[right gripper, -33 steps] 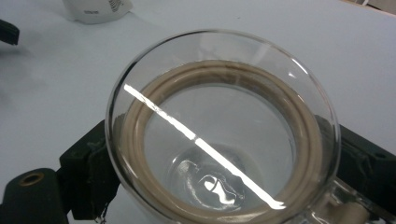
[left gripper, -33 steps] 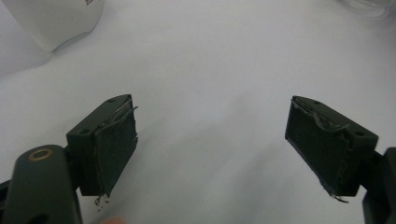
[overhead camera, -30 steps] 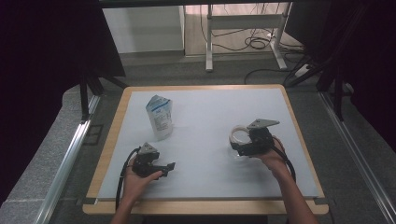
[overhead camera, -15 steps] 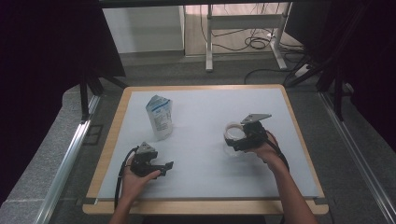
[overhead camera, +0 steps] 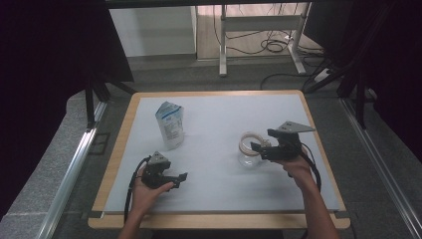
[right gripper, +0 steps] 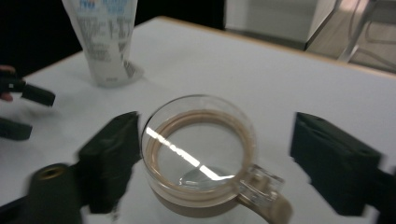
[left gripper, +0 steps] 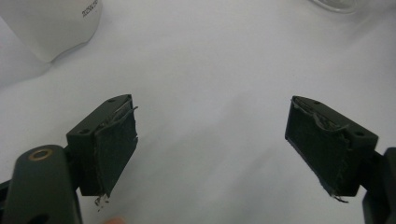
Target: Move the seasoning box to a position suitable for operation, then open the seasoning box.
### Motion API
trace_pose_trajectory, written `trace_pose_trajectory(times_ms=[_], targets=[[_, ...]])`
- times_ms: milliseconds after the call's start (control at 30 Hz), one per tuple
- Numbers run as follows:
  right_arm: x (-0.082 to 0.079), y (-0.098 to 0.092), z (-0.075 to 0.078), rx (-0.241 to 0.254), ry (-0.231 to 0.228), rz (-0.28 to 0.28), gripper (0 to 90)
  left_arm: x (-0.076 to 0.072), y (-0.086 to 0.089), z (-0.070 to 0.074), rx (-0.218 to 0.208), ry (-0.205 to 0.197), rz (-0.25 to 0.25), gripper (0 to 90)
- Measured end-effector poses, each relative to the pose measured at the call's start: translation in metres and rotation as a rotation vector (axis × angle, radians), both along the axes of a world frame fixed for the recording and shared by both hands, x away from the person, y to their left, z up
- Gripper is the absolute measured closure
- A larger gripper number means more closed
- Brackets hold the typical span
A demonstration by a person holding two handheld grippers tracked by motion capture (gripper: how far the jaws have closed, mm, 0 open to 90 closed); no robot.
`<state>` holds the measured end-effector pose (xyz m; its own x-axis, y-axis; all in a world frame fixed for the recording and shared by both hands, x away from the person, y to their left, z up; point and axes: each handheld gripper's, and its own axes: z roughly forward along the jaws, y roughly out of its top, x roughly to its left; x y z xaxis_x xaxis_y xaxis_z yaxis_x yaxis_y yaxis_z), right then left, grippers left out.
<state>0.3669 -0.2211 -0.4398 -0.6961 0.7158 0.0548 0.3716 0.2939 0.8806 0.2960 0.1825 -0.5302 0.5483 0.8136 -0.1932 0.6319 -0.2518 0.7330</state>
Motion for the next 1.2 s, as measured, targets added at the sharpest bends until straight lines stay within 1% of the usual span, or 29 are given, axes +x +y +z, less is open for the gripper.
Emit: trace_pose_trajectory(times_ms=[67,100,133,200,233,300,367,400,467,500,567,633,700,800,867,1067,1100,1133,1167,1200], targets=[[-0.006,-0.009,0.001,0.036,-0.044,-0.025,33.1,0.000,0.000,0.000,0.001,-0.001,0.000,16.7],[-0.006,-0.009,0.001,0.036,-0.044,-0.025,33.1,-0.001,-0.001,0.000,0.001,-0.002,0.001,16.7],[-0.011,-0.018,0.000,0.061,-0.061,-0.041,42.8,-0.001,-0.001,0.001,0.005,-0.005,0.002,16.7],[-0.015,-0.025,-0.004,0.091,-0.068,-0.064,52.5,-0.001,-0.002,0.001,0.005,-0.009,0.003,16.7],[-0.015,-0.027,-0.006,0.087,-0.059,-0.069,56.8,-0.001,-0.002,0.002,0.004,-0.009,0.002,16.7],[-0.014,-0.030,-0.007,0.064,-0.053,-0.093,67.0,-0.001,-0.003,0.002,0.009,-0.012,-0.002,16.7],[-0.013,-0.034,-0.009,0.072,-0.050,-0.105,77.0,-0.001,-0.004,0.002,0.008,-0.013,-0.002,17.1],[-0.013,-0.034,-0.009,0.072,-0.050,-0.105,77.0,-0.001,-0.004,0.002,0.008,-0.013,-0.002,17.2],[-0.011,-0.035,-0.011,0.055,-0.051,-0.117,85.0,-0.001,-0.004,0.001,0.011,-0.016,-0.003,17.3],[-0.009,-0.035,-0.013,0.062,-0.042,-0.119,89.0,-0.002,-0.005,0.002,0.010,-0.017,-0.002,17.6],[-0.008,-0.035,-0.014,0.060,-0.039,-0.118,89.4,-0.002,-0.004,0.002,0.008,-0.016,-0.001,17.7],[-0.007,-0.032,-0.016,0.041,-0.031,-0.125,89.7,-0.003,-0.003,0.003,0.005,-0.020,-0.003,17.9],[-0.007,-0.030,-0.016,0.028,-0.037,-0.136,89.7,-0.004,-0.003,0.004,0.003,-0.022,0.000,18.0],[-0.007,-0.030,-0.016,0.024,-0.038,-0.136,89.7,-0.005,-0.004,0.005,-0.001,-0.030,0.002,18.3],[-0.007,-0.030,-0.016,0.028,-0.056,-0.144,89.7,-0.005,-0.004,0.005,-0.004,-0.034,0.005,20.1],[-0.006,-0.028,-0.016,0.018,-0.057,-0.138,89.7,-0.005,-0.009,0.005,-0.018,-0.038,0.005,23.9],[-0.006,-0.028,-0.017,0.022,-0.058,-0.133,89.7,-0.005,-0.011,0.006,-0.026,-0.046,0.005,25.9],[-0.006,-0.028,-0.017,0.022,-0.058,-0.133,89.7,-0.005,-0.011,0.006,-0.026,-0.046,0.005,27.2],[-0.006,-0.027,-0.016,0.012,-0.062,-0.137,89.7,-0.006,-0.014,0.008,-0.036,-0.055,-0.001,29.5],[-0.007,-0.026,-0.016,0.009,-0.065,-0.138,89.8,-0.006,-0.014,0.008,-0.036,-0.055,-0.001,31.2]])
